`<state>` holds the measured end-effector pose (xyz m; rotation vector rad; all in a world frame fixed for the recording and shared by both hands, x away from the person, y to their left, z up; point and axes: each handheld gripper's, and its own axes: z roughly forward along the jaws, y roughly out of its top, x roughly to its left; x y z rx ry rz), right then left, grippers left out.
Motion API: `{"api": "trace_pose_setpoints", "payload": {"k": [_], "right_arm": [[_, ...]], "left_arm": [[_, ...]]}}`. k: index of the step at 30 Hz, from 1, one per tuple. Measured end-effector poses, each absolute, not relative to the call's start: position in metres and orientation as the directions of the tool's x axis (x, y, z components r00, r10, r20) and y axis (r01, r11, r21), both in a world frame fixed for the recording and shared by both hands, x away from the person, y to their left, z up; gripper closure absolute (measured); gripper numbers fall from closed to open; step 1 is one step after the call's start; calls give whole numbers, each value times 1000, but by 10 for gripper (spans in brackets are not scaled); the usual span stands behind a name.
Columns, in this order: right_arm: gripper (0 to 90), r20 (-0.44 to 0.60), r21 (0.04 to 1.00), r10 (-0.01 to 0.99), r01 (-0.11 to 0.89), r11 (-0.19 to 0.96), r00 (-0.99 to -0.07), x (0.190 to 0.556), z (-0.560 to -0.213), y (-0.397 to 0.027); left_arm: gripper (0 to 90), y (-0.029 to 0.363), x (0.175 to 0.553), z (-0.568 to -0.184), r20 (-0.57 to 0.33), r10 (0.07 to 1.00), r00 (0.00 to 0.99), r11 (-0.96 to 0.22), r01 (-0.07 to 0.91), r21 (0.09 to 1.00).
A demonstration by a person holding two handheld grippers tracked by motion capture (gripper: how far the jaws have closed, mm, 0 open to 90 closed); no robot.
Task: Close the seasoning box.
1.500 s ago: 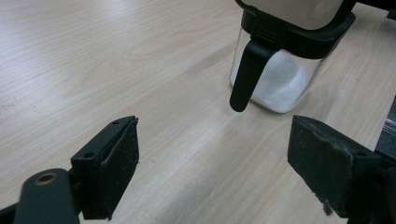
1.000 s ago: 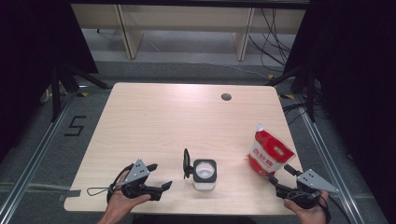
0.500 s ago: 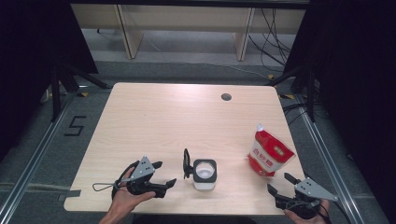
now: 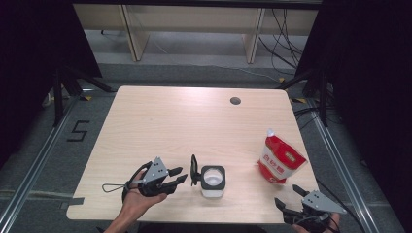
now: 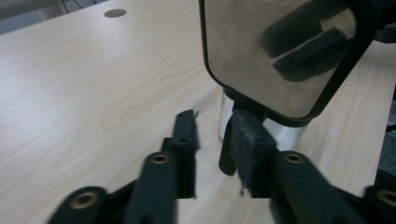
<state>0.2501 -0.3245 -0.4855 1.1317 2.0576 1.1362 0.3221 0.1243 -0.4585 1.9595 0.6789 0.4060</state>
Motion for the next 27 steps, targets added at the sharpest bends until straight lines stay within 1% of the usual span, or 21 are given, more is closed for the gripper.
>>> {"api": "trace_pose_setpoints", "payload": {"k": [2,3,6,7,10,12,13,15,17,18,19,20,21,23,26,27], "right_arm": [[226,-30,856,855,428,290,-519,250,-486,-322],[228,-67,860,854,405,311,-515,250,-485,-323],[228,-55,853,855,421,309,-516,250,-485,-323],[228,-41,853,856,429,299,-516,250,-485,-322],[228,-69,862,857,403,309,-510,249,-484,-322],[228,-70,861,855,402,311,-513,250,-484,-321],[228,-46,855,858,424,299,-511,249,-484,-320],[228,-56,858,855,413,305,-516,250,-484,-321],[228,-56,857,856,415,306,-514,250,-484,-321],[228,-51,853,857,425,304,-512,250,-484,-321],[228,-51,853,857,425,304,-512,250,-484,-321],[229,-53,853,857,422,306,-513,250,-484,-321],[229,-31,852,865,439,285,-500,248,-484,-319],[229,-58,857,859,416,305,-509,249,-484,-320],[236,-58,857,855,413,307,-515,250,-483,-320],[240,-81,863,855,393,317,-513,250,-483,-321]], "left_arm": [[798,120,322,-455,-10,604,797,-358,282,890],[846,117,323,-453,-2,602,798,-363,276,890],[880,114,322,-450,-2,603,798,-365,279,888],[886,113,323,-448,13,596,803,-374,264,889],[890,109,323,-446,13,594,805,-372,260,891],[890,106,323,-445,11,588,809,-373,259,891],[890,105,323,-445,17,584,812,-377,253,891],[890,103,325,-442,54,582,811,-406,233,884],[890,104,325,-441,58,587,808,-408,233,883],[890,103,325,-439,40,597,802,-392,248,886],[890,103,325,-439,40,597,802,-392,248,886],[890,103,326,-437,45,595,802,-392,242,887],[890,104,326,-435,56,593,803,-399,233,887],[890,104,326,-431,56,590,806,-393,226,891],[890,103,325,-425,75,579,812,-407,208,889],[890,103,325,-423,89,574,814,-421,200,885]]}}
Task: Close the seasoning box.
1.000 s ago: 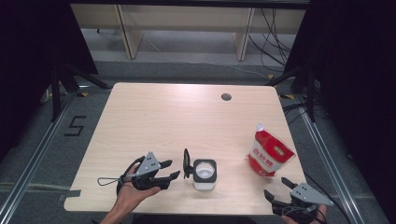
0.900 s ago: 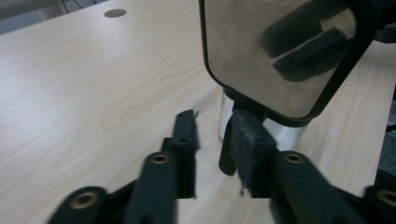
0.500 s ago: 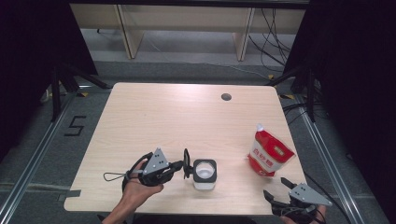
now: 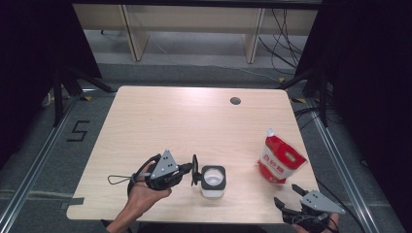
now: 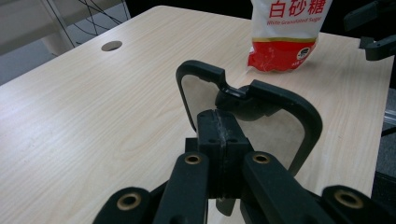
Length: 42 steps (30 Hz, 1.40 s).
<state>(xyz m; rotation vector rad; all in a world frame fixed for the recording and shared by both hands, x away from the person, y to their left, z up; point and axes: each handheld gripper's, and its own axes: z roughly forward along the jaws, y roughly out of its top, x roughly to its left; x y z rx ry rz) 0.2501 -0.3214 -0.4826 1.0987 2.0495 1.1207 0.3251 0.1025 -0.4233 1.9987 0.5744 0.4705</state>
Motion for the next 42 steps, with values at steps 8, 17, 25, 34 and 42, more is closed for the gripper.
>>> {"api": "trace_pose_setpoints", "payload": {"k": [8,17,25,34,42], "right_arm": [[238,-35,858,866,429,282,-499,248,-482,-318],[238,-54,859,857,413,302,-513,249,-482,-319],[238,-82,863,850,390,321,-520,250,-482,-320],[237,-48,859,861,419,294,-507,249,-483,-318],[237,-85,862,850,389,324,-520,251,-482,-319]], "left_arm": [[890,89,327,-423,93,541,836,-441,188,878],[890,82,329,-424,74,538,840,-439,204,875],[888,80,325,-417,88,548,832,-412,178,894],[889,81,326,-413,90,549,831,-407,172,897],[889,75,326,-411,87,538,838,-409,170,896]]}}
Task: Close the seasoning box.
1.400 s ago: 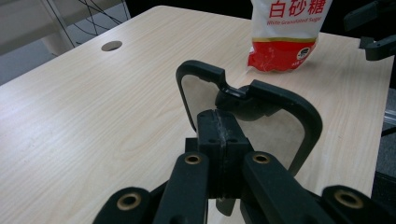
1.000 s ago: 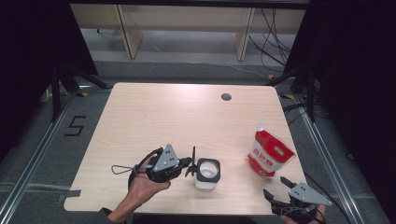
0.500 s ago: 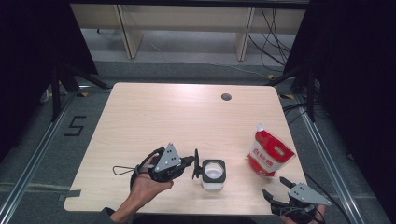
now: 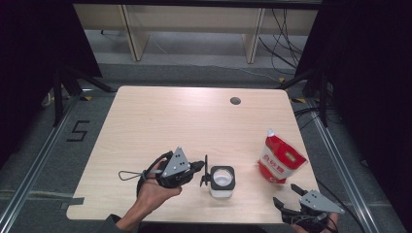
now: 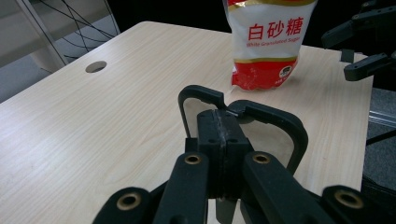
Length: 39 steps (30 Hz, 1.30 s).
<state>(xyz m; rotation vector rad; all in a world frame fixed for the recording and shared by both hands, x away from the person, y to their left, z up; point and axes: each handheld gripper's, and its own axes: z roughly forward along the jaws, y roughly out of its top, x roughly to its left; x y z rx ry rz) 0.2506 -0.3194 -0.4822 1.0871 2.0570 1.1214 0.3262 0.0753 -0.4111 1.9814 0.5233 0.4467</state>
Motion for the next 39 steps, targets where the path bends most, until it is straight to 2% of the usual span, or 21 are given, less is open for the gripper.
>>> {"api": "trace_pose_setpoints", "payload": {"k": [11,17,19,34,39], "right_arm": [[236,-84,860,849,392,326,-522,251,-482,-319],[236,-83,863,849,389,323,-522,251,-482,-319],[236,-59,860,850,405,310,-524,250,-482,-318],[236,-55,861,847,405,308,-528,250,-482,-318],[236,-78,865,846,387,321,-528,251,-482,-318]], "left_arm": [[889,57,326,-409,101,489,867,-444,147,884],[889,44,325,-417,53,488,871,-441,193,876],[889,40,327,-417,83,468,880,-462,164,872],[889,15,332,-443,76,411,908,-523,166,836],[888,14,331,-443,57,428,902,-504,186,843]]}}
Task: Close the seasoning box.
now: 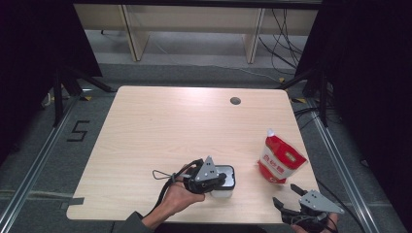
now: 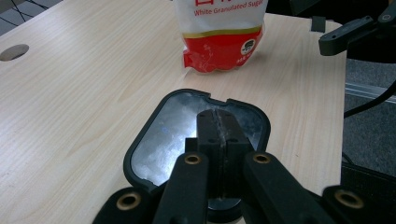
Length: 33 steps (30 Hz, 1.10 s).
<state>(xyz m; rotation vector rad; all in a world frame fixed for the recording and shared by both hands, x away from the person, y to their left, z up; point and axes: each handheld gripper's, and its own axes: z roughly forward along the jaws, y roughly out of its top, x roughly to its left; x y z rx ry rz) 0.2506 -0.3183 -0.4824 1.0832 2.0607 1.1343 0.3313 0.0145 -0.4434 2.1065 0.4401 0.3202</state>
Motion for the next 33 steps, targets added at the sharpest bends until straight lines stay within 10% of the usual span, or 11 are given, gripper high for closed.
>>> {"api": "trace_pose_setpoints", "payload": {"k": [15,33], "right_arm": [[236,-90,865,841,377,332,-534,251,-482,-318],[226,-56,865,844,397,308,-533,250,-483,-317]], "left_arm": [[749,54,333,-423,-36,484,874,-376,245,894],[310,119,313,-436,-44,525,850,-355,265,896]]}}
